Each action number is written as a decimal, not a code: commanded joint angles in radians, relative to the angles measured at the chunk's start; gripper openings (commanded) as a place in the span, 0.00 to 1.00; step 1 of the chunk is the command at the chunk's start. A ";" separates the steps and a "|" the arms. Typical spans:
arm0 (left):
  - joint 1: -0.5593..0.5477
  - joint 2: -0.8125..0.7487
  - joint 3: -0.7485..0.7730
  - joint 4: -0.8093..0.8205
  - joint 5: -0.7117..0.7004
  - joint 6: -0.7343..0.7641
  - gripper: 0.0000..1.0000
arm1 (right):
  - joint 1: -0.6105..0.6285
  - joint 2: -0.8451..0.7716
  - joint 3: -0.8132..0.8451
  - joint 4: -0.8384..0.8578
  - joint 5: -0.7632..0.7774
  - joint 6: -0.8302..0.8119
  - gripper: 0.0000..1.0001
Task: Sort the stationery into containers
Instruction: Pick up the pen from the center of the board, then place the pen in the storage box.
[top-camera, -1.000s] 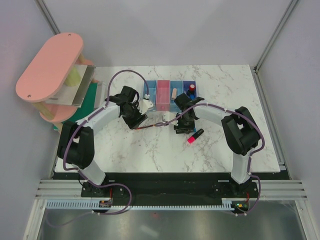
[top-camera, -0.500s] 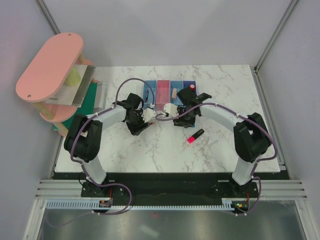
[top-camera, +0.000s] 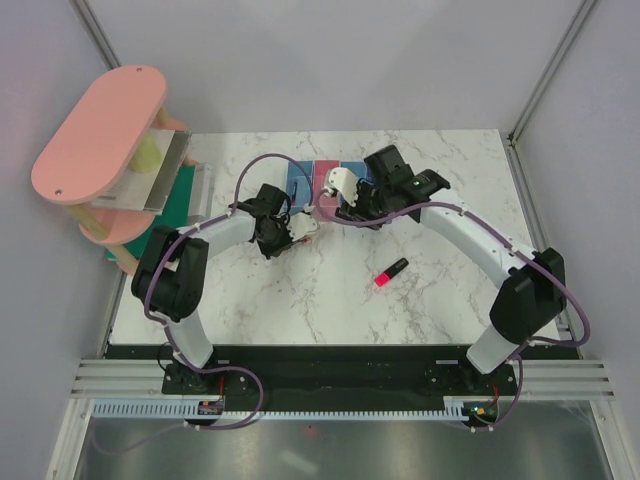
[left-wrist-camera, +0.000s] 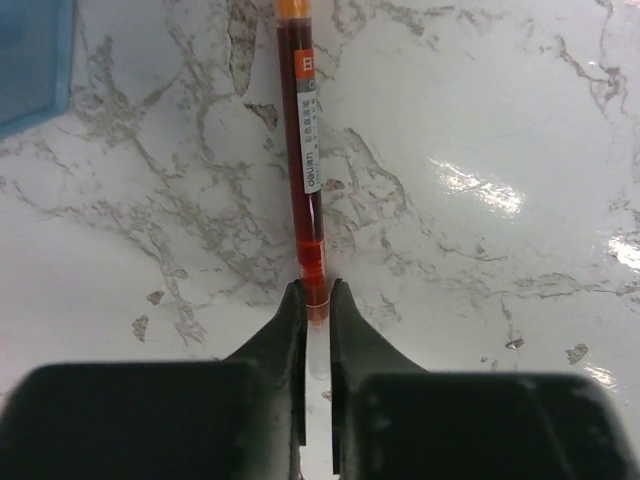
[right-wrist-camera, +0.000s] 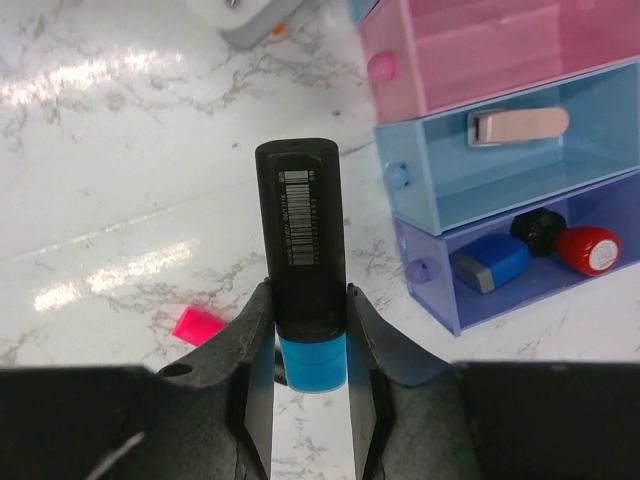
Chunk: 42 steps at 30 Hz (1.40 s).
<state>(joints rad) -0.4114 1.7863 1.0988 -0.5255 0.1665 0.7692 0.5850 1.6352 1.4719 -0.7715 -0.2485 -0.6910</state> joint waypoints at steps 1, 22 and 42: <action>-0.012 0.073 -0.030 0.025 0.007 0.010 0.02 | -0.002 0.037 0.129 0.116 -0.028 0.159 0.06; -0.015 -0.295 0.229 -0.116 0.312 -0.284 0.02 | -0.099 0.518 0.510 0.445 -0.141 0.551 0.00; 0.072 -0.012 0.348 0.305 -0.027 -0.660 0.02 | -0.136 0.658 0.495 0.572 -0.229 0.640 0.00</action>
<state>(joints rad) -0.3744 1.7142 1.3720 -0.3065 0.2333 0.2474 0.4541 2.2997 1.9770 -0.2707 -0.4477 -0.0647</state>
